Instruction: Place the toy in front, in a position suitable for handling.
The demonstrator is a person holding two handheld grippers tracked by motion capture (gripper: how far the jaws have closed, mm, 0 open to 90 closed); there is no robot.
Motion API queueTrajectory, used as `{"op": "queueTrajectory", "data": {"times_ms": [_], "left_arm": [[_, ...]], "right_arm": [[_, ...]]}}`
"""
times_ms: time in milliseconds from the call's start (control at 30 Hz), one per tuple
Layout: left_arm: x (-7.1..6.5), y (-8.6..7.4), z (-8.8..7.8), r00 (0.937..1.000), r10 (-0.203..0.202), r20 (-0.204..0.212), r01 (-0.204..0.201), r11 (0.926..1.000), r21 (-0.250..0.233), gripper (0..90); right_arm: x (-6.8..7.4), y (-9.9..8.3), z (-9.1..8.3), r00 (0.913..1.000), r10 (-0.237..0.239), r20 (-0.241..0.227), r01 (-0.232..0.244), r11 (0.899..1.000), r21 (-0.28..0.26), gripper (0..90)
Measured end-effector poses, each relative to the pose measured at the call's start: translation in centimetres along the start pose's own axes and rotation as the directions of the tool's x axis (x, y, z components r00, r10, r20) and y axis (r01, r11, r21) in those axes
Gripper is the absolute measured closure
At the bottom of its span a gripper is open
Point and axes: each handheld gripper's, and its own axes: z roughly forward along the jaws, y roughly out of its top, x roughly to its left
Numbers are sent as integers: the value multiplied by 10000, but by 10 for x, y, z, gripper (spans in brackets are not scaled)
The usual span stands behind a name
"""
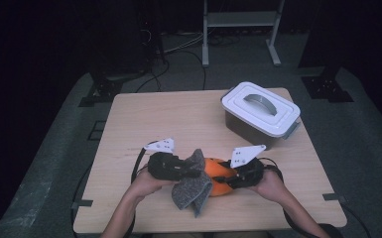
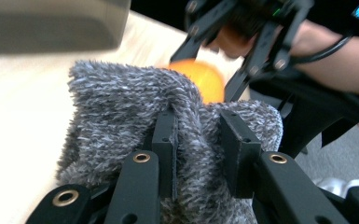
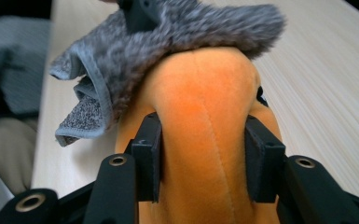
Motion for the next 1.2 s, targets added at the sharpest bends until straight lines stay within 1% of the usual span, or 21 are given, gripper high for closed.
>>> {"op": "queueTrajectory", "data": {"times_ms": [33, 100, 167, 200, 267, 300, 333, 400, 467, 500, 567, 633, 733, 833, 933, 1000, 1067, 1133, 1200], "left_arm": [[-3, 4, -5, 10000, 80, -2, -80, 9999, -119, 699], [-6, 7, -12, 9997, 237, -45, -239, 9993, -297, 700], [-6, 6, -14, 9998, 210, -52, -211, 9995, -245, 700], [-4, 4, -13, 9998, 172, -82, -173, 9998, -71, 700], [-1, -3, -9, 9994, 153, -315, -137, 9987, 499, 700], [1, -7, -7, 9998, 34, -176, -26, 9990, 449, 700], [4, -11, -7, 9999, -130, -40, 132, 9995, 299, 699], [7, -14, -7, 9994, -230, -242, 242, 9984, 508, 698], [10, -18, -5, 9990, -384, -231, 397, 9977, 555, 697], [11, -20, -2, 9992, -375, -165, 385, 9972, 646, 698], [11, -22, 3, 9994, -311, 127, 303, 9979, 564, 698], [10, -20, 7, 9995, -242, 222, 229, 9982, 554, 699], [6, -16, 10, 9997, -76, 242, 64, 9987, 502, 699], [0, -12, 11, 9994, 206, 267, -216, 9991, 373, 699], [-6, -6, 12, 9975, 421, 571, -424, 9991, 42, 699], [-8, -4, 13, 9971, 566, 508, -575, 9982, 179, 699], [-5, -7, 12, 9977, 431, 531, -437, 9990, 89, 702], [-1, -10, 9, 9985, 354, 419, -359, 9993, 108, 714], [2, -14, 7, 9989, 258, 380, -263, 9996, 135, 724]], "right_arm": [[-1, 2, 3, 9996, 107, -272, -113, 9996, -245, 544], [-1, 5, 7, 9976, 174, -670, -220, 9974, -688, 541], [-3, 5, 9, 9958, 200, -892, -281, 9955, -907, 535], [-4, 4, 10, 9953, 144, -955, -229, 9958, -891, 531], [-6, -1, 12, 9951, 84, -984, -142, 9982, -582, 517], [-7, -6, 12, 9949, 59, -1007, -110, 9987, -505, 507], [-9, -10, 11, 9937, 193, -1103, -267, 9975, -659, 502], [-12, -18, 5, 9936, 339, -1076, -419, 9965, -728, 498], [-17, -25, -2, 9932, 540, -1030, -617, 9954, -733, 492], [-19, -29, -5, 9928, 620, -1021, -698, 9948, -745, 489], [-24, -38, -10, 9913, 832, -1022, -914, 9927, -785, 487], [-25, -44, -12, 9901, 916, -1067, -1013, 9908, -893, 484], [-23, -45, -12, 9911, 790, -1068, -891, 9916, -935, 484], [-21, -43, -10, 9920, 725, -1037, -816, 9929, -864, 484], [-14, -38, -6, 9942, 429, -986, -511, 9953, -825, 485], [-10, -35, -3, 9956, 143, -924, -212, 9971, -737, 485], [-8, -33, -3, 9966, -18, -819, -35, 9979, -652, 485], [-9, -34, -4, 9965, -33, -831, -22, 9978, -663, 485], [-8, -34, -5, 9965, -154, -824, 106, 9982, -583, 485]]}}
